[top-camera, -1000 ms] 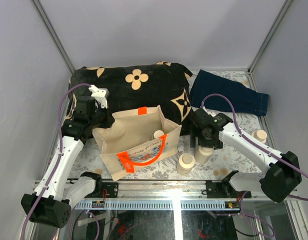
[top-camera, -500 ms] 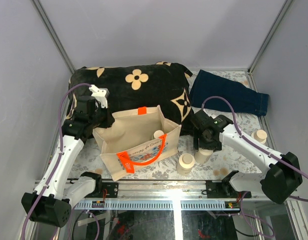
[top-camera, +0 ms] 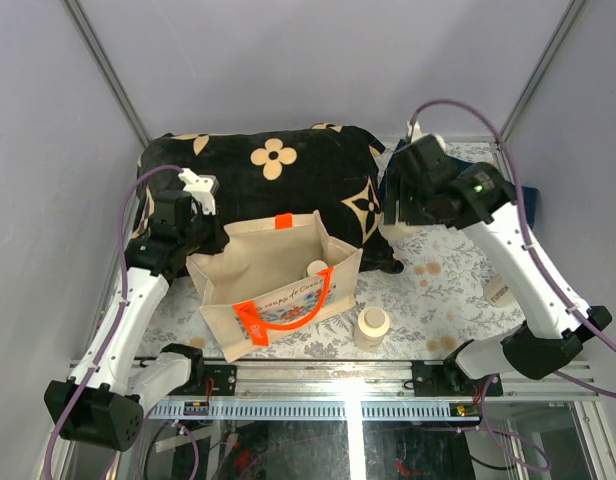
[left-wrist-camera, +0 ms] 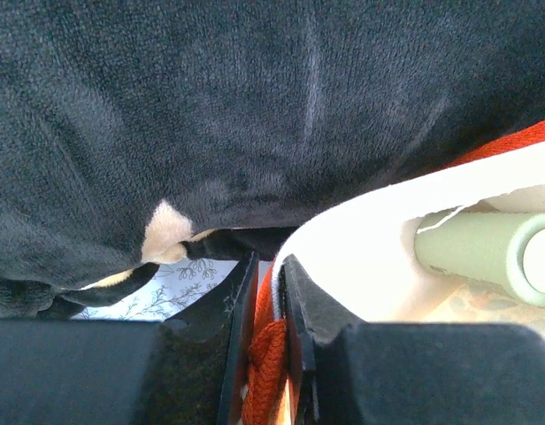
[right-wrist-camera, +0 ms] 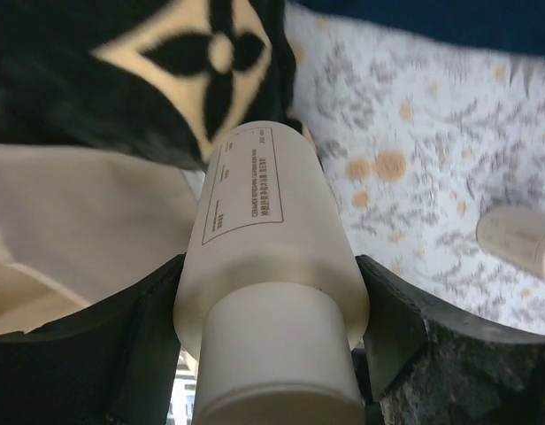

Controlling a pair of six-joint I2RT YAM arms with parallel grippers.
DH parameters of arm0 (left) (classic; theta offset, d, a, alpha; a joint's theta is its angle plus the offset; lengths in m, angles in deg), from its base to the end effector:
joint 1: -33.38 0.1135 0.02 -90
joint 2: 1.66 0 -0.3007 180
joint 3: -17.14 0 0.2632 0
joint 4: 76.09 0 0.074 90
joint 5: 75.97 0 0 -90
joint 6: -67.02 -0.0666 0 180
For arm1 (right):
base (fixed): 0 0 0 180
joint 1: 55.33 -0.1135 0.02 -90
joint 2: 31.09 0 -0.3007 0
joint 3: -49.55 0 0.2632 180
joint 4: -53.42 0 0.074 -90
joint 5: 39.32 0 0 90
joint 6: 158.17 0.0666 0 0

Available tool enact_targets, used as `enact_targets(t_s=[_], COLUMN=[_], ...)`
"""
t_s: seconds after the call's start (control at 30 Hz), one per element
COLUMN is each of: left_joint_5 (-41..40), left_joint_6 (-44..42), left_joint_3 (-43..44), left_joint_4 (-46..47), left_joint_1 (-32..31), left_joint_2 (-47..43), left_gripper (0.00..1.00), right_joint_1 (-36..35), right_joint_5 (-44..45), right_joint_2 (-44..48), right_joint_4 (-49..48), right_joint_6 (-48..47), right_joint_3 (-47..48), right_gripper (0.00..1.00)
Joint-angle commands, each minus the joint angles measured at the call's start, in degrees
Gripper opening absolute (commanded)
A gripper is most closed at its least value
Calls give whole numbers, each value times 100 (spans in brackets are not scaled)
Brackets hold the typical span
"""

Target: Place the personal care products into the canvas bag

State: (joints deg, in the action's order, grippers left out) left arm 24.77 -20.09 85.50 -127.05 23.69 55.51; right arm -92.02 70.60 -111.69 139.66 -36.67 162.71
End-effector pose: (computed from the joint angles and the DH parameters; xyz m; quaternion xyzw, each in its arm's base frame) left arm 0.2171 -0.0497 0.3281 0.0931 0.8975 -0.1305 0.4107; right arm 0.2330 0.1453 0.4417 0.0115 0.9374 0.0360 0.3463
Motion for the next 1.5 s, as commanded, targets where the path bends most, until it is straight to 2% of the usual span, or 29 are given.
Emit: enact_targets(t_s=[0.0, 0.1, 0.3, 0.37, 0.5, 0.6, 0.73, 1.1, 1.47], left_joint_5=[143, 150, 102, 72, 54, 46, 61, 159, 249], left_joint_6=[-79, -86, -86, -72, -59, -40, 14, 178, 218], left_joint_3=[-38, -21, 19, 18, 24, 24, 136, 721, 507], left_joint_4=[363, 377, 392, 399, 412, 421, 354, 20, -36], left_joint_1=[29, 29, 30, 30, 29, 29, 30, 31, 29], left_joint_2=[100, 142, 165, 171, 174, 179, 145, -13, -203], left_gripper=[14, 14, 13, 13, 13, 13, 12, 11, 11], right_joint_1=[4, -83, -951, -1253, -2151, -2546, -2659, -2661, -2662], right_joint_5=[77, -377, -1281, -1525, -1380, -1331, -1428, -1322, -1122], right_joint_2=[-43, 27, 153, -40, -678, -1205, -1593, -1695, -2341], right_joint_4=[-163, -814, -1948, -2042, -1954, -1857, -1913, -2250, -2406], right_joint_6=[-735, -1126, -1828, -1910, -2089, -2148, -2068, -1779, -1477], right_joint_3=[1269, 1562, 1673, 1797, 2453, 2930, 2855, 1509, 1009], right_gripper=[0, 0, 0, 0, 0, 0, 0, 0, 0])
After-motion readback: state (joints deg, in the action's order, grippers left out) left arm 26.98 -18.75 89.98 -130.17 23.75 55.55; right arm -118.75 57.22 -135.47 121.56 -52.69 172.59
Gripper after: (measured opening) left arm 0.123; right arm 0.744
